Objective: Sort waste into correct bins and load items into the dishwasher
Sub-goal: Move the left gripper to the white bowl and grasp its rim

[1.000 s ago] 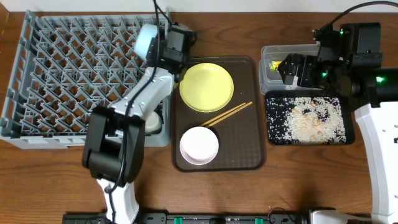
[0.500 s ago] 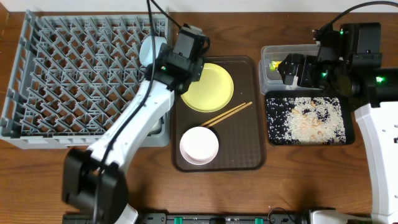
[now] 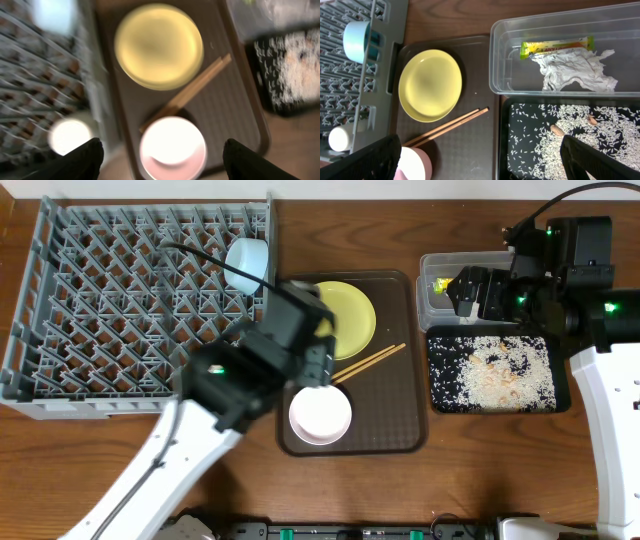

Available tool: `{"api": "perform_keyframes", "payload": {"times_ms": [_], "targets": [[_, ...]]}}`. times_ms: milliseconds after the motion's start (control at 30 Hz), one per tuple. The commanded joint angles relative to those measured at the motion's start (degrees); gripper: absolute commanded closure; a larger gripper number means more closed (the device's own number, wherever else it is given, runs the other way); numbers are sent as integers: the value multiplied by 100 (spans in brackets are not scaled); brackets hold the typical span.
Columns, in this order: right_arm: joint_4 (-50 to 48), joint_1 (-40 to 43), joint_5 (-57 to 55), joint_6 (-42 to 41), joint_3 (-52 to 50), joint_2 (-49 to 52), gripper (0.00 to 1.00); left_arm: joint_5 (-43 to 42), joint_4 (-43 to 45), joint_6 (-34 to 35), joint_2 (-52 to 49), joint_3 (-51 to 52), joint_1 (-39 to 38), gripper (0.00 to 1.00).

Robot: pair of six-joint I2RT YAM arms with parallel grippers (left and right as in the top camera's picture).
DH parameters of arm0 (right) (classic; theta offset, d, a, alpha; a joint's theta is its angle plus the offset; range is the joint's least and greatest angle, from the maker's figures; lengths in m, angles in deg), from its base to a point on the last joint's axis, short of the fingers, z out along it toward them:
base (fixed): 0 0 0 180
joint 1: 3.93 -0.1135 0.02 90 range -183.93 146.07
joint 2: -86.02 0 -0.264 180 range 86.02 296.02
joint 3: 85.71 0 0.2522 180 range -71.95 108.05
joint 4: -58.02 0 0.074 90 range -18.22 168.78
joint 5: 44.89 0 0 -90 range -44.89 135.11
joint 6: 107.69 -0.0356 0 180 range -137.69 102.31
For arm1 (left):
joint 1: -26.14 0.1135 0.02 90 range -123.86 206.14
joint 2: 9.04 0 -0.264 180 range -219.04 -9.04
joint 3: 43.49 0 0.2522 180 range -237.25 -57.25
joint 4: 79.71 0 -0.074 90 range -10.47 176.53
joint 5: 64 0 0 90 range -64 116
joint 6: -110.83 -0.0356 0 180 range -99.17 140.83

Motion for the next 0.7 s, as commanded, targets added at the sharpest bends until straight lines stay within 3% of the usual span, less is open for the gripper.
{"api": "perform_keyframes", "payload": {"times_ms": [0,133,333,567,667], "targets": [[11,66,-13,-57,13,13,1,11,-59,898,-376,472,-345,26],[11,66,-13,-57,13,13,1,-81,-55,1513,-833,739,-415,30],[11,66,-13,-57,13,13,1,-372,-35,1526,-1620,782,-522,39],[11,66,-13,-57,13,13,1,-345,-109,1519,-1696,782,-426,40],[11,66,-13,-57,13,13,1,-354,-234,1193,-1696,785,-424,40]]}}
